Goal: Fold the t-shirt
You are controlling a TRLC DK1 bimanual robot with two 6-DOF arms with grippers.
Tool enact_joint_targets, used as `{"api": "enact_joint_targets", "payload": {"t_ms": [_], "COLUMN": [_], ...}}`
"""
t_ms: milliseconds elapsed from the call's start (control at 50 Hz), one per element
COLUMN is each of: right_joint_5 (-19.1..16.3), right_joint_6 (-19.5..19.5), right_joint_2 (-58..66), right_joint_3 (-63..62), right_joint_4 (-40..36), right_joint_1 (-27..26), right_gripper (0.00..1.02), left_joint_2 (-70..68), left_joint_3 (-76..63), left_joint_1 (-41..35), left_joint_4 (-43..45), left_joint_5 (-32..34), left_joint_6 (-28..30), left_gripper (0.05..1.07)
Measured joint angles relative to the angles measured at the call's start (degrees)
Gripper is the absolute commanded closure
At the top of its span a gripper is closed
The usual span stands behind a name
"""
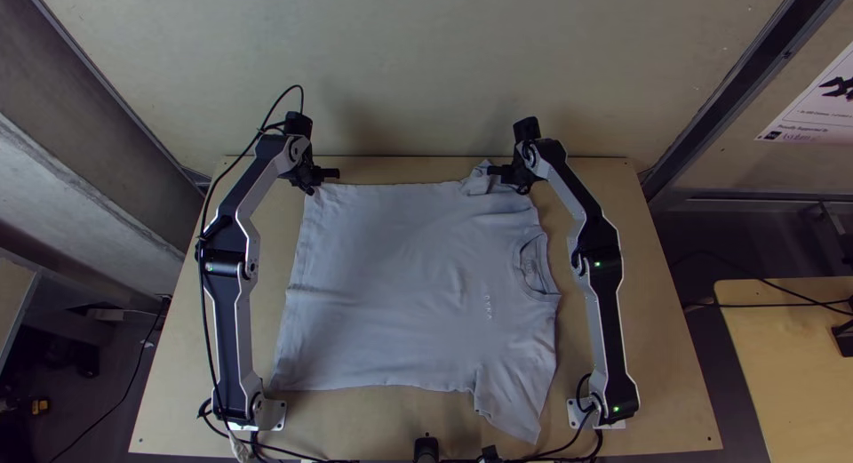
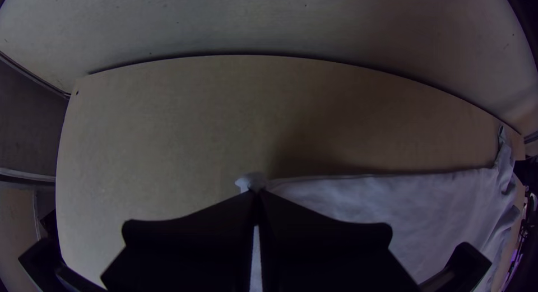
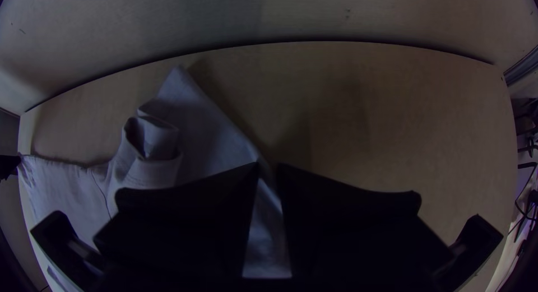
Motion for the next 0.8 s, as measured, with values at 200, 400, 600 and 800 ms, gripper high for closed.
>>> {"api": "enact_joint_targets", "payload": {"t_ms": [200, 400, 600, 800], "right_joint_5": [-0.02, -0.26, -0.33, -0.46], "right_joint_6": [0.0, -0.02, -0.22, -0.22], "right_joint_2": [-0.09, -0.59, -0.87, -0.87], "right_joint_3": [0.04, 0.02, 0.02, 0.02], "right_joint_4": [-0.31, -2.1, -1.97, 2.03], "right_joint_1": [0.2, -0.63, -4.07, -6.78], "right_gripper": [1.0, 1.0, 1.0, 1.0], "left_joint_2": [0.0, 0.0, 0.02, 0.31], "left_joint_3": [0.09, 0.44, 1.49, 2.34], "left_joint_1": [0.0, 0.04, 0.02, -0.24], "left_joint_4": [0.0, 1.79, 4.31, 7.56], "left_joint_5": [0.0, 0.02, 0.17, 0.26], "left_joint_6": [0.2, 0.15, 0.09, -0.35], "left_gripper": [1.05, 1.05, 1.05, 1.05]}}
